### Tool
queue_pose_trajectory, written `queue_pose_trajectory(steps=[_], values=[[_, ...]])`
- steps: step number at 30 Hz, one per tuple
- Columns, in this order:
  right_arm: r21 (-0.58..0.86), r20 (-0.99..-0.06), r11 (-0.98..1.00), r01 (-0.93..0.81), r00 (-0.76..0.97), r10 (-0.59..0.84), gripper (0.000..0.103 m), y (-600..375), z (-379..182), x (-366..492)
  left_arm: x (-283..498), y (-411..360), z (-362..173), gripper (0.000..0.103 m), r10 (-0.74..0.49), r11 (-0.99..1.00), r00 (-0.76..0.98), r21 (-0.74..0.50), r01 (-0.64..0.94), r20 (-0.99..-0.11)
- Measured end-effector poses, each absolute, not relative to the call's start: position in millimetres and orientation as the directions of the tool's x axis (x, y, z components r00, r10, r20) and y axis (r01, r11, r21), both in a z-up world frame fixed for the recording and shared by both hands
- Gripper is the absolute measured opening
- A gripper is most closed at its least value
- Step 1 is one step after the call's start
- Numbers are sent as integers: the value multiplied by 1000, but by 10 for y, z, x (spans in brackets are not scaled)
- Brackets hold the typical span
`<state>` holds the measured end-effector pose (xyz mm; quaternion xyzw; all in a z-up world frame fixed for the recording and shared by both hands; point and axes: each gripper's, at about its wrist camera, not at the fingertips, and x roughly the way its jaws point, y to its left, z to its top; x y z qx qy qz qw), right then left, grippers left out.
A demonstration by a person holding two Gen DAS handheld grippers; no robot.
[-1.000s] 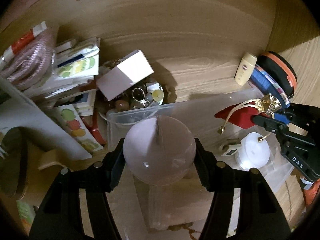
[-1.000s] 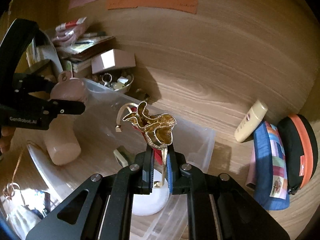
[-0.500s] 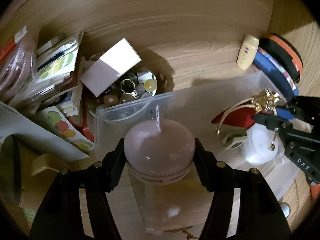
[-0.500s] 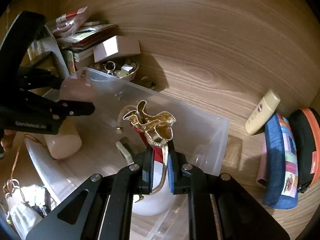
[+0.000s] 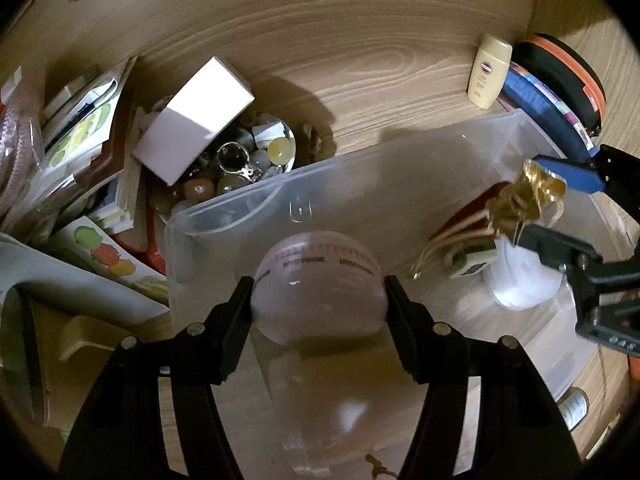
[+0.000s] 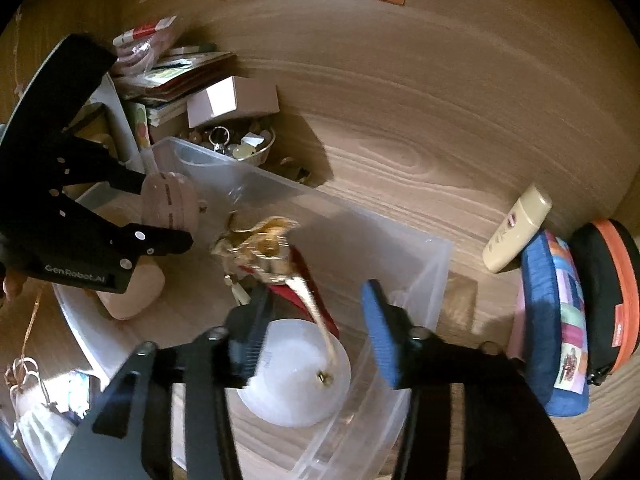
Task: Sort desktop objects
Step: 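Open both grippers to drop the pink lid and gold ornament into the box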
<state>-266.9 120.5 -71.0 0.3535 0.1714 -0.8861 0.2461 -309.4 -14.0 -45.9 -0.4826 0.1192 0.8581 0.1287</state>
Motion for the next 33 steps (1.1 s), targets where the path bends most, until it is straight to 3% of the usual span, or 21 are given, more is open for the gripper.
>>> queue_pose_trajectory(steps=[6,10,14,21,33], values=[[-151,-704,-818,555,-642,-305,56,1175,-674,-2630,-3083,-129,-443,64,105,-945,-513,75,-318,-852],[-178,-678,-829,531,-677,-288,71,1181,-594,-2568,-3024,-150,-318,74,120,-950,-547,64,-305,-828],[-195,-664,-831,521,-694,-279,72,1195,-500,-2497,-2959,-181,-201,76,116,-953,-574,72,-295,-810],[-228,-645,-836,499,-721,-254,75,1218,-366,-2312,-2667,-199,17,92,76,-954,-645,134,-269,-760],[-268,-590,-837,476,-768,-248,81,1279,-100,-1755,-2090,-277,336,96,73,-957,-735,160,-242,-674]])
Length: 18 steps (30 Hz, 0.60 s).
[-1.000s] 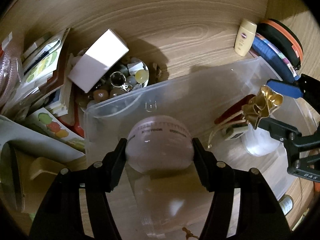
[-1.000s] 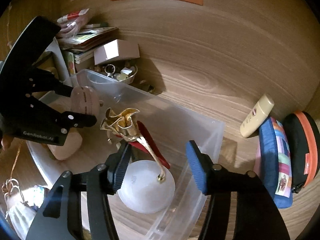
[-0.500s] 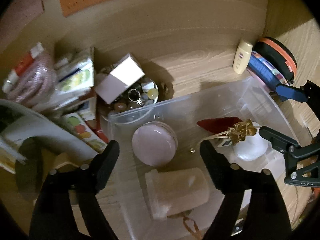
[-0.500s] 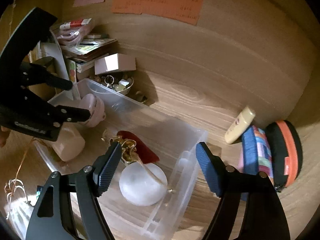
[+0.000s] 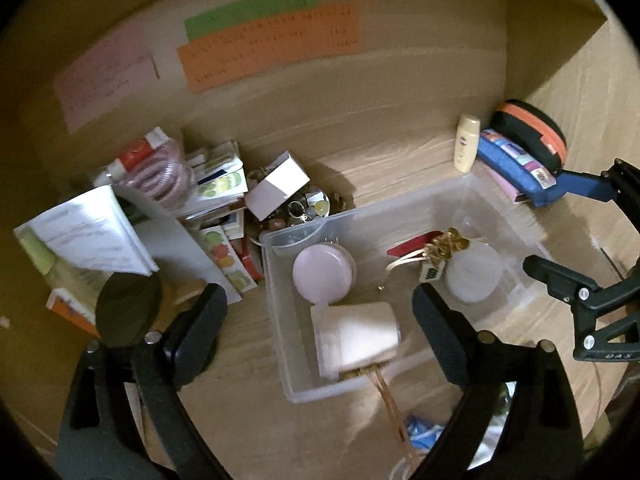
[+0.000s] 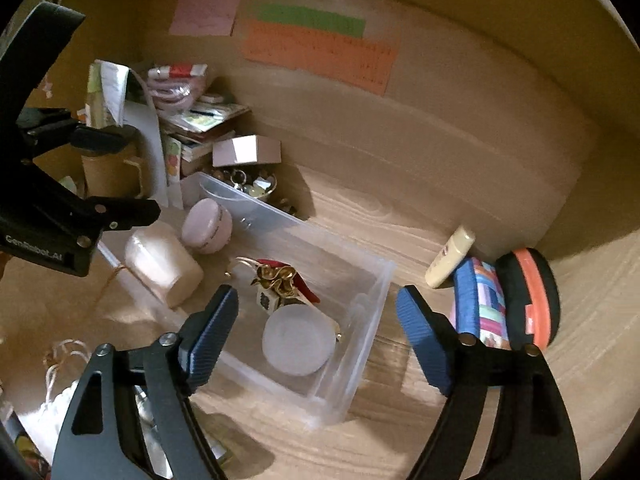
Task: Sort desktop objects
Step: 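Open both grippers to drop the pink lid and gold ornament into the box, then move both grippers toward the white pouch and green bottle beside the box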
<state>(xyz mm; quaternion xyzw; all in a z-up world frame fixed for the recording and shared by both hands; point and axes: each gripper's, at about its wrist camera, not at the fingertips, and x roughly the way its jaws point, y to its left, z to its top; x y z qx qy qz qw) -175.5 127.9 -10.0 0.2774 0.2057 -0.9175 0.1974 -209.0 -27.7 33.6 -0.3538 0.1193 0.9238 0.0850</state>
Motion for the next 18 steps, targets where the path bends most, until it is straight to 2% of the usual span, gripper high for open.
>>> queue_pose_trajectory(steps=[18], values=[[-279,-543,-847,452,-802,-249,81,1507,39,-1033,-1100,-370,537,101,72,-958,-816,187,-216,-574]])
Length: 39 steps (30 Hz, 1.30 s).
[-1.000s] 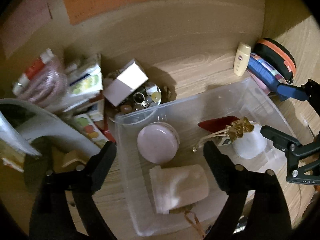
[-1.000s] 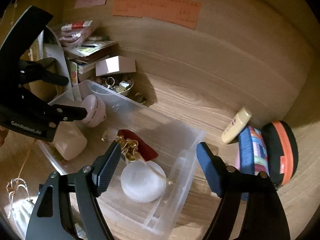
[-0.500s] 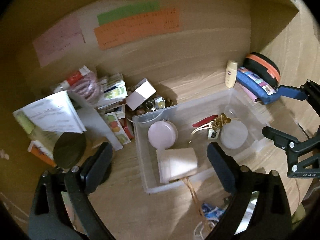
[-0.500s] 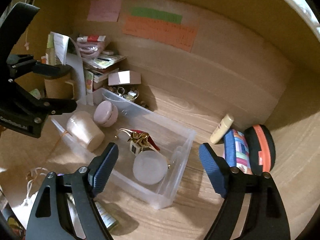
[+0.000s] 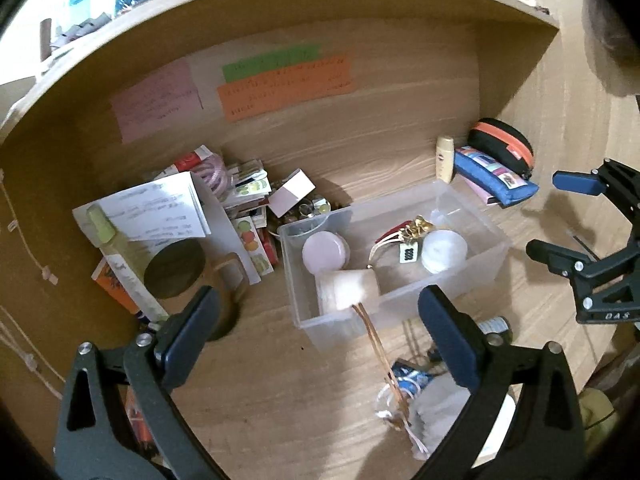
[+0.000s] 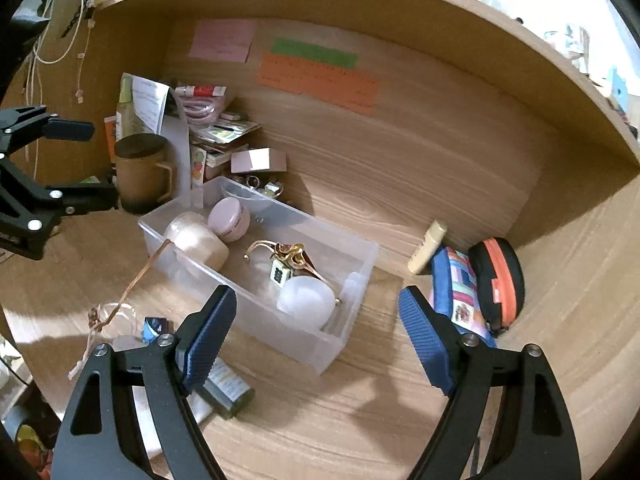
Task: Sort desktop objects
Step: 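Move both grippers toward the white pouch and green bottle beside the box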
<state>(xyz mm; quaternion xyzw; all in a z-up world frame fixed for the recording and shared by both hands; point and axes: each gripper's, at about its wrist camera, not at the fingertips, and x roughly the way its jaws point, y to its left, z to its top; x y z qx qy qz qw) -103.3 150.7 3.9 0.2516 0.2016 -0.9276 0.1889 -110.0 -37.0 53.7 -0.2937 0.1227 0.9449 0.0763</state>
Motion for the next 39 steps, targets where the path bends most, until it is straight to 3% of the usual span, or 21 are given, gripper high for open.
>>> queue_pose_trajectory(steps=[7,21,32,39], values=[[-271,-562,-844,462,-788,-251,82,1591,-59,-918,-887,-364,390,101,92,-956,-812,178,-234,-576],[-208,-658,-799,565,-685,-313,82,1567,-565,-937,-634,-383,-248,101,89,-964,-738,129,-234,-669],[-154,-719,-719,678,-576,-389,80,1354,-950,-1045,-529,-175,-716,101,189,-962,-628,-15,-271,-755],[-141,-745,-669,730,-523,-414,67,1268,-1072,-1165,-576,33,-841,101,233,-960,-591,-86,-266,-772]])
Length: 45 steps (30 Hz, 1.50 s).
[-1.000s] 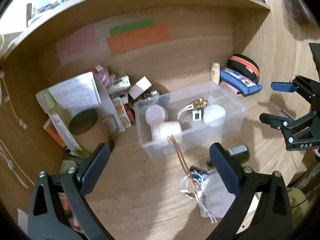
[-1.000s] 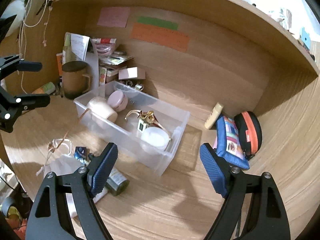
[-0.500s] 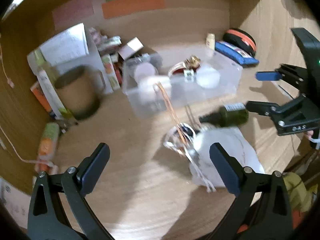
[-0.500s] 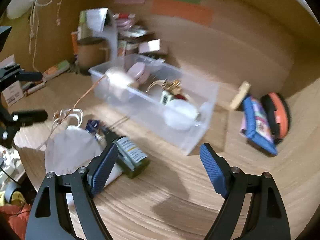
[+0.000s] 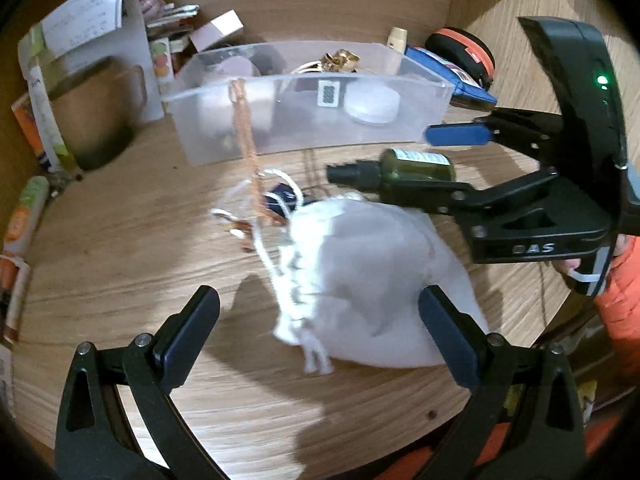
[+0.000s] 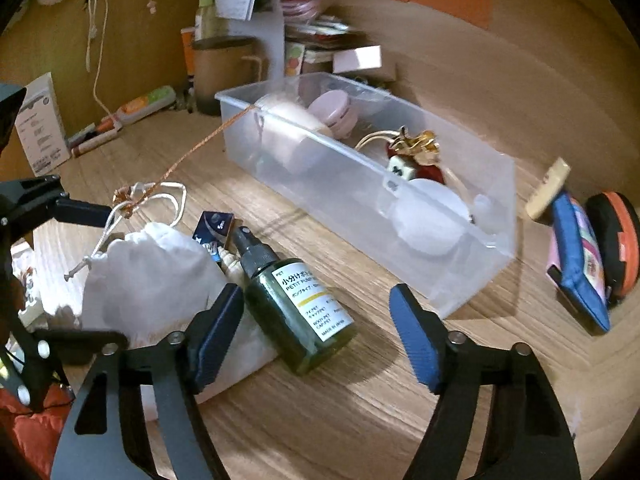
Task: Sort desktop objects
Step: 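Move both grippers toward the white pouch and green bottle beside the box, then grasp the white drawstring pouch with the left gripper while the right grasps the green bottle, then carry the white pouch and green bottle over the box with both grippers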
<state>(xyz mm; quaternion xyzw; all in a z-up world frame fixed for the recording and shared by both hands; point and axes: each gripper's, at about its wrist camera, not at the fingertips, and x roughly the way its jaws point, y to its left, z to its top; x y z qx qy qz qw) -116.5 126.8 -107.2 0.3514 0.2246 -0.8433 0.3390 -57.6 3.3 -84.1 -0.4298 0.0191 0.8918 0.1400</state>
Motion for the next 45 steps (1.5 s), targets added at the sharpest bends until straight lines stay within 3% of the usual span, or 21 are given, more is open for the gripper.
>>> queue_pose_trajectory(steps=[5,9,12,16,20,24,28,45], values=[[-125,-767,-637,761,-481,-425,55,1238,-1162,-1240,-638,179,-898,101,231,-964,-571,-107,-243,-787],[-96,-766,-625,775,-458,-451,39,1262,-1193,-1270,-676,230,-911,101,206,-973,-588,-97,-211,-782],[-64,-737,-622,781,-457,-498,39,1325,-1129,-1250,-671,254,-909,99,180,-979,-613,-78,-190,-770],[-41,-710,-626,779,-464,-530,38,1375,-1072,-1231,-649,272,-867,67,186,-979,-621,-88,-185,-761],[9,-686,-639,769,-461,-564,38,1459,-1028,-1278,-657,200,-831,56,184,-982,-625,-113,-153,-758],[27,-668,-657,753,-475,-573,38,1512,-996,-1291,-646,105,-776,36,172,-985,-643,-125,-117,-747],[36,-652,-654,756,-478,-588,38,1539,-954,-1287,-652,2,-699,23,181,-983,-655,-151,-103,-733],[98,-610,-696,711,-510,-606,38,1760,-670,-1294,-705,-343,-247,18,221,-973,-719,-204,-112,-659]])
